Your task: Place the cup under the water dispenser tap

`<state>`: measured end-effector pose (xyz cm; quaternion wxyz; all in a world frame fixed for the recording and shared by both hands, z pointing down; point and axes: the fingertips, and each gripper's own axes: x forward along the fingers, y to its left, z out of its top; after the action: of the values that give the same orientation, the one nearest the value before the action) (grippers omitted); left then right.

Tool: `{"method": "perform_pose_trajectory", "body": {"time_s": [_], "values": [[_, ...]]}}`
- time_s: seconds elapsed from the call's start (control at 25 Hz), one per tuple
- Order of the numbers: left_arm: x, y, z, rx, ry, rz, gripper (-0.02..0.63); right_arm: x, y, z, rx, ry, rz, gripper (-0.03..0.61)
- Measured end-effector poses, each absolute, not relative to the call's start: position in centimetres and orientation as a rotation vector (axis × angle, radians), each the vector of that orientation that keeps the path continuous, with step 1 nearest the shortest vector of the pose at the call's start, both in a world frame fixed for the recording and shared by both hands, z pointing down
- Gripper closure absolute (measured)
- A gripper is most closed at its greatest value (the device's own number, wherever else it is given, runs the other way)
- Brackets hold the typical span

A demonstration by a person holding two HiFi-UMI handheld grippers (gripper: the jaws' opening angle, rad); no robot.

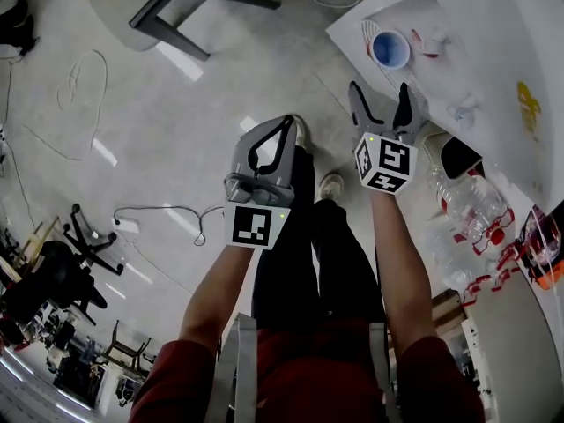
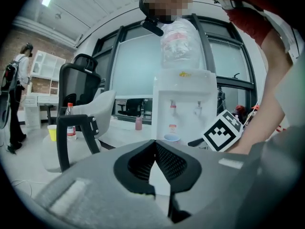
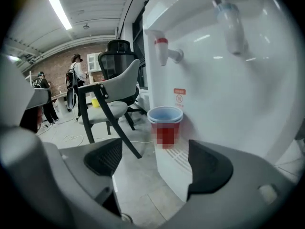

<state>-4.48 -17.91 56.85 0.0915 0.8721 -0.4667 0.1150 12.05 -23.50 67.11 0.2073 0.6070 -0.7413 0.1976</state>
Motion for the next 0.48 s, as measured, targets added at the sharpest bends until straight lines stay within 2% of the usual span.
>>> {"method": "perform_pose_trajectory", "body": {"time_s": [0.48], "values": [[-2.3,-12.0,47.1,2.595,-1.512,0.249,0.614,10.8,-12.9,58.5,1.508,-2.215,0.494,0.164]]}}
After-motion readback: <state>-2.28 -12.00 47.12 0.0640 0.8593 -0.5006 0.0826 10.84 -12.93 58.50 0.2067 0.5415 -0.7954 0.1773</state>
